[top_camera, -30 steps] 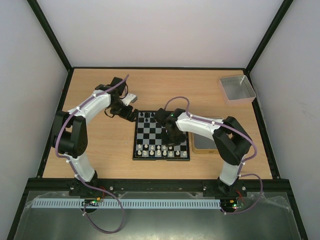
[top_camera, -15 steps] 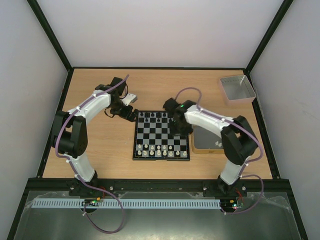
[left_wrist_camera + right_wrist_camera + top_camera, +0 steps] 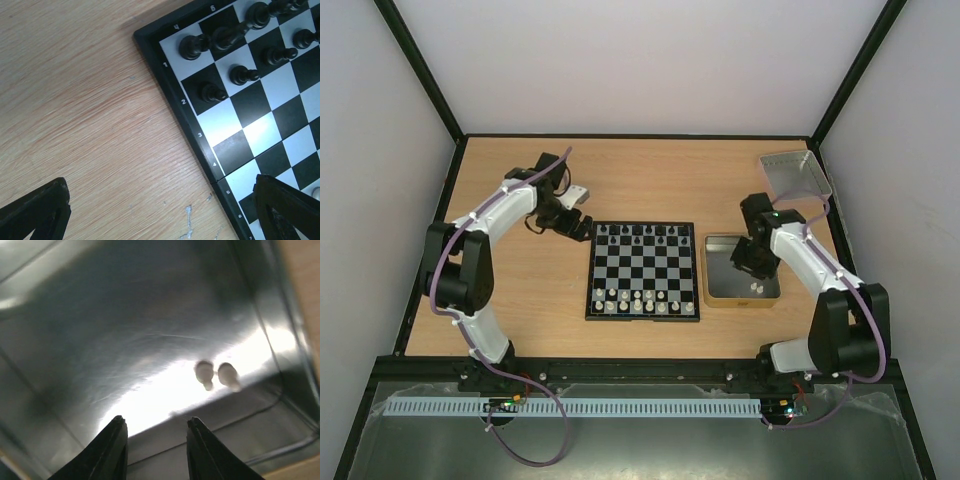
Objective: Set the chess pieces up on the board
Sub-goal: Pick up the chess piece from the storage box.
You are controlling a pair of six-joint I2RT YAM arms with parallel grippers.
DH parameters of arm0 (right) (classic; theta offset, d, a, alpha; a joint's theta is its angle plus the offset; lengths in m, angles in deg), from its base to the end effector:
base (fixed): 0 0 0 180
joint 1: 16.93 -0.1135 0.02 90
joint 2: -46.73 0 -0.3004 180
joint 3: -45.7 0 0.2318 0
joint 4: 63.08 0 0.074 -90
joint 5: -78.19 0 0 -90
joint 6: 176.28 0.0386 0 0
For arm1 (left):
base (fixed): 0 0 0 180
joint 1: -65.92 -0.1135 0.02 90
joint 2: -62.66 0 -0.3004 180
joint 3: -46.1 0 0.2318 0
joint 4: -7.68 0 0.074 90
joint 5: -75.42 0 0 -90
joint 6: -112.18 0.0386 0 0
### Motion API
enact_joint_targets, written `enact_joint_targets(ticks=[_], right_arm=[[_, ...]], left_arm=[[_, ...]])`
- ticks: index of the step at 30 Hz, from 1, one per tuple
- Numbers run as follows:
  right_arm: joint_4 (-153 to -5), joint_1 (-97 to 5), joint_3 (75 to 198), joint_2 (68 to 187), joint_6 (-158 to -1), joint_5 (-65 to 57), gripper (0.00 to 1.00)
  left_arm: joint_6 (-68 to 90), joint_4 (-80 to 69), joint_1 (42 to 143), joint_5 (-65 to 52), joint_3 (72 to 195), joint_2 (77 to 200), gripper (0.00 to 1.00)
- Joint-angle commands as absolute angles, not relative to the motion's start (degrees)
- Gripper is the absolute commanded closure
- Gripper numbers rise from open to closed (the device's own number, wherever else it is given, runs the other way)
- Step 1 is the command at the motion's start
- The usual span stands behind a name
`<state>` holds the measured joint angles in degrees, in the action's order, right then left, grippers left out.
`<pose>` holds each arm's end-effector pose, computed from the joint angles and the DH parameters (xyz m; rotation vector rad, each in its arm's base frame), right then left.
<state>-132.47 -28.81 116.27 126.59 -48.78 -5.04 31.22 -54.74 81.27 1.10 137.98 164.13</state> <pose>0.2123 0.0493 0.2616 0.6476 2.9274 0.2852 0.3276 -0.1008 0.2636 0.6547 2.7390 -0.4116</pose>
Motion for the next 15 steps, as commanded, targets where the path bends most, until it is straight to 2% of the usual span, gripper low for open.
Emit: enact_joint_targets(ticks=[1, 15], right_arm=[[-133.6, -25.2, 111.8, 123.5, -49.0, -4.5, 0.69], [-129.1, -20.8, 107.3, 124.7, -49.3, -3.5, 0.74]], left_arm=[[31.8, -55.3, 80.2, 2.1, 138.7, 164.0, 0.01], [31.7, -55.3, 80.1, 2.6, 138.7, 164.5, 0.01]])
